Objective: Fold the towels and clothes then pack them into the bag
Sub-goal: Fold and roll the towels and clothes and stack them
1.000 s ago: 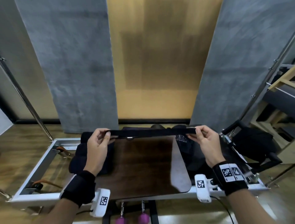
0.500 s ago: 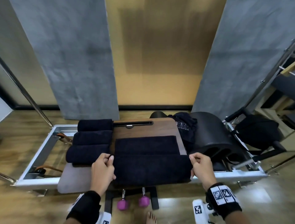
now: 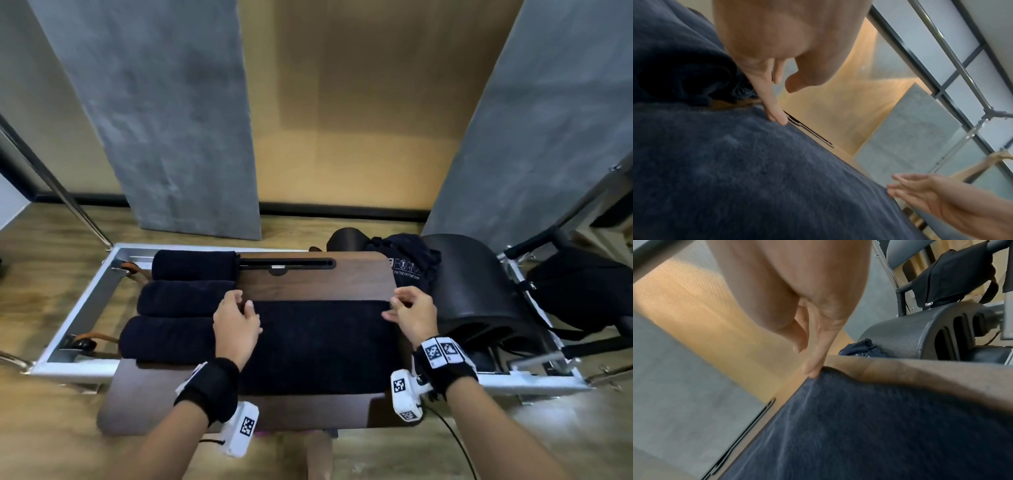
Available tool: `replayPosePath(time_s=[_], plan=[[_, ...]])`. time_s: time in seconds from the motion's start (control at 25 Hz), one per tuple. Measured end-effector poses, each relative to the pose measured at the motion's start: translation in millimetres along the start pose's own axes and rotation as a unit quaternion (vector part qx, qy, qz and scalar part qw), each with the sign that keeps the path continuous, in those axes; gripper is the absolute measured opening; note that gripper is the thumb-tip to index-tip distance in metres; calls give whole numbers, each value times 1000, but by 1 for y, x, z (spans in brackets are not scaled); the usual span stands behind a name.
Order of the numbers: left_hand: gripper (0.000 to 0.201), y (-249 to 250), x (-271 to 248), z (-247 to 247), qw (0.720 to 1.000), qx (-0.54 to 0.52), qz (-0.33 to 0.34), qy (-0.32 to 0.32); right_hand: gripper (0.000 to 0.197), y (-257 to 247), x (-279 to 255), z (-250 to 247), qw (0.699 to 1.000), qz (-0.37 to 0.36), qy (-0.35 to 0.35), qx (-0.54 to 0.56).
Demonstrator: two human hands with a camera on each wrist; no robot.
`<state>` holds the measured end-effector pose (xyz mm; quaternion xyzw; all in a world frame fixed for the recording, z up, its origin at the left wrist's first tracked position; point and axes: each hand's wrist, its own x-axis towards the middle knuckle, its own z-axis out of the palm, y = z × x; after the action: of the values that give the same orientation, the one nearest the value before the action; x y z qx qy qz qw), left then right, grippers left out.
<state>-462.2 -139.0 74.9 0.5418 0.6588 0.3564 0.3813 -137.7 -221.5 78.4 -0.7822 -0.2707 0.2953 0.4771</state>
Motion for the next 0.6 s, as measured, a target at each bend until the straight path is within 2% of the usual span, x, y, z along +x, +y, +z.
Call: replayPosePath(time_s=[0.08,0.12,0.16,0.24,0.32,0.4,0.48,0.6], plan=[[22,-3,-12,8,994,52,95,18,26,10,-5,4,998,-63,22,-15],[15,-5,-22,12,986,69,152,19,33,14,-9,7,995,-92,6,-38],[9,-8,-32,17,975,86,203,1,37,17,-15,11,991,-116,-26,-66],[10,-15,-57,26,950,130,274,-74,38,22,-26,18,974,-163,-91,-130],[16,-23,-77,35,919,192,301,-164,34,23,-29,22,956,-198,-121,-180],[30,-29,-85,41,880,291,315,-202,31,23,-32,19,947,-212,-126,-207],[37,-28,-83,42,859,346,329,-182,29,22,-39,13,940,-208,-121,-240],[37,-22,-71,41,851,388,320,-154,27,24,-65,8,916,-215,-147,-307]])
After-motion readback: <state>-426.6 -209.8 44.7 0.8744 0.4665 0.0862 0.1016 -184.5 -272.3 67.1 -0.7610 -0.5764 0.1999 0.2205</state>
